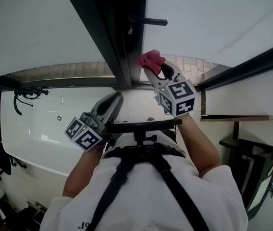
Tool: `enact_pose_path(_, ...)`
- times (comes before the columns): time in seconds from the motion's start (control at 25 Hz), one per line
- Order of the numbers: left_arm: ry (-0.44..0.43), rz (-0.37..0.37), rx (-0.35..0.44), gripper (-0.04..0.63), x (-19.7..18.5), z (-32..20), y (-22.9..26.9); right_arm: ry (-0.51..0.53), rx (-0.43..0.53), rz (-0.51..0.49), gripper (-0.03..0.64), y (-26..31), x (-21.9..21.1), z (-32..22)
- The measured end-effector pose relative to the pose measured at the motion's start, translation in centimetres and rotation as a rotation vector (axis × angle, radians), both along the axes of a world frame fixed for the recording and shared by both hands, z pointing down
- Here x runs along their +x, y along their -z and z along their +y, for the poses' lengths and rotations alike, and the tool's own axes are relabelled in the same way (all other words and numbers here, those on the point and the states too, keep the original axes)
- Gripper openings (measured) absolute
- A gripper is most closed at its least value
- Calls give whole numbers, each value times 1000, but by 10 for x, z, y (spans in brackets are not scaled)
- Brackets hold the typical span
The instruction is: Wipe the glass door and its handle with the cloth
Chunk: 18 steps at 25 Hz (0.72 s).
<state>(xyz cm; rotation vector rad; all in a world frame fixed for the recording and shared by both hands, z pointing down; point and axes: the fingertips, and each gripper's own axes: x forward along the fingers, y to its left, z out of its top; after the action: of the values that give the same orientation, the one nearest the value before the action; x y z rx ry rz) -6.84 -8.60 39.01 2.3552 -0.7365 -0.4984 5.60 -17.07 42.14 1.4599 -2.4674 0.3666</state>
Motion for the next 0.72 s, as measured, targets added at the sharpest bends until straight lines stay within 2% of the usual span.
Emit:
enact_pose_path(0.44,-1,-3,0,0,2,1,0,35,-14,-13,169,1,-4,21)
enact_pose_path(0.72,-20,-41,20,0,7,4,-1,4,-19,-31,170,-4,8,26)
